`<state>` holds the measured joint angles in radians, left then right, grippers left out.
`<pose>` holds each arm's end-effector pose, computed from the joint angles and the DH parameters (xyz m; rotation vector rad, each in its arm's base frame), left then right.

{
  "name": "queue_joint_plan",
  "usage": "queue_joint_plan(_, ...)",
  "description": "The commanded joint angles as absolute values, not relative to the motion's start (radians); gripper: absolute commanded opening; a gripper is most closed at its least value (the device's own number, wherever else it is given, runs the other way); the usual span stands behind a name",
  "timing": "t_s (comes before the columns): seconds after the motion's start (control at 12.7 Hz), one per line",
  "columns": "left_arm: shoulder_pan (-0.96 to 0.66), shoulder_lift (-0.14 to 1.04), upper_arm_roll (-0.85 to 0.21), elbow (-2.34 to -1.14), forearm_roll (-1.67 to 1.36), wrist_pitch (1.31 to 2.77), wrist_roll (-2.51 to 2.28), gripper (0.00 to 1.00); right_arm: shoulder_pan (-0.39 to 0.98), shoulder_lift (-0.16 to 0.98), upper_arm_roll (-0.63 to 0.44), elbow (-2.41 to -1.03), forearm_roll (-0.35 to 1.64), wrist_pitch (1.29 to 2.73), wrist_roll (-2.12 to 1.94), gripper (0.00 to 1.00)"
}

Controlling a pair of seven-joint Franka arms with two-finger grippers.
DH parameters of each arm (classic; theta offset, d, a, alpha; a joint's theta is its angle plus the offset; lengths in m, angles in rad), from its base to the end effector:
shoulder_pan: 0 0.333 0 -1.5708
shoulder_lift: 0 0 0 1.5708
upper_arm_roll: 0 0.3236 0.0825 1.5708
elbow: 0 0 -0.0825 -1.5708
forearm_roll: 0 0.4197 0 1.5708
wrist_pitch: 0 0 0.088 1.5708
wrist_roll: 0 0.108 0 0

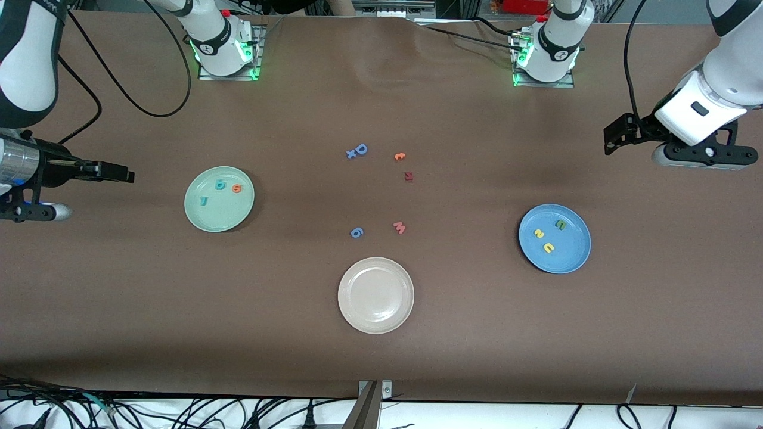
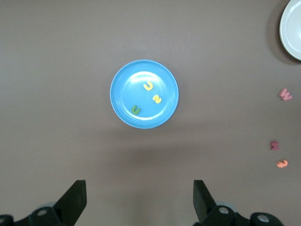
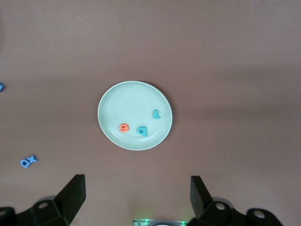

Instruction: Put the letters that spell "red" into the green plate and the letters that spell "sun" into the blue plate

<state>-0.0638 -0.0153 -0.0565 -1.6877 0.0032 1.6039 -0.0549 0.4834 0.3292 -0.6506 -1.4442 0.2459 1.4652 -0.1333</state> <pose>0.5796 -0.0699 0.5835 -3.1281 0.1026 0.1063 0.6540 -0.0267 0.5154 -3.0379 0.0541 0.3540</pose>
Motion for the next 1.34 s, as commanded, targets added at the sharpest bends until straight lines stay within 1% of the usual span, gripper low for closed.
queue_joint_plan(0.0, -0.017, -0.031, -0.104, -1.698, -0.011, 1.591, -0.031, 1.0, 0.265, 0.268, -0.375, -1.45, 0.148, 1.502, -0.117, 0.99)
queue_joint_plan(0.08, -0.015, -0.031, -0.104, -1.698, -0.011, 1.591, -0.028, 1.0, 0.202, 0.256, -0.301, -1.45, 0.097, 1.506, -0.107, 0.99)
queue_joint_plan(0.24, -0.002, -0.028, -0.104, -1.695, -0.015, 1.591, 0.009, 1.0, 0.071, 0.213, -0.154, -1.492, 0.032, 1.577, -0.101, 0.98)
queue_joint_plan(0.47, -0.005, -0.006, -0.104, -1.66, -0.014, 1.562, 0.025, 1.0, 0.016, 0.126, -0.098, -1.603, -0.023, 1.684, -0.101, 0.98)
queue_joint_plan(0.55, -0.005, -0.006, -0.103, -1.658, -0.014, 1.562, 0.028, 1.0, -0.032, 0.111, -0.03, -1.632, -0.026, 1.719, -0.098, 0.99)
queue_joint_plan(0.63, -0.005, -0.006, -0.103, -1.657, -0.014, 1.563, 0.032, 1.0, -0.046, 0.109, -0.009, -1.632, -0.029, 1.717, -0.089, 0.99)
queue_joint_plan(1.1, -0.006, -0.008, -0.104, -1.637, -0.014, 1.566, 0.032, 1.0, -0.032, 0.117, -0.002, -1.628, -0.054, 1.704, -0.051, 1.0)
queue_joint_plan(1.26, -0.015, -0.006, -0.106, -1.62, -0.015, 1.566, 0.025, 1.0, -0.032, 0.115, 0.002, -1.618, -0.051, 1.668, -0.045, 1.0)
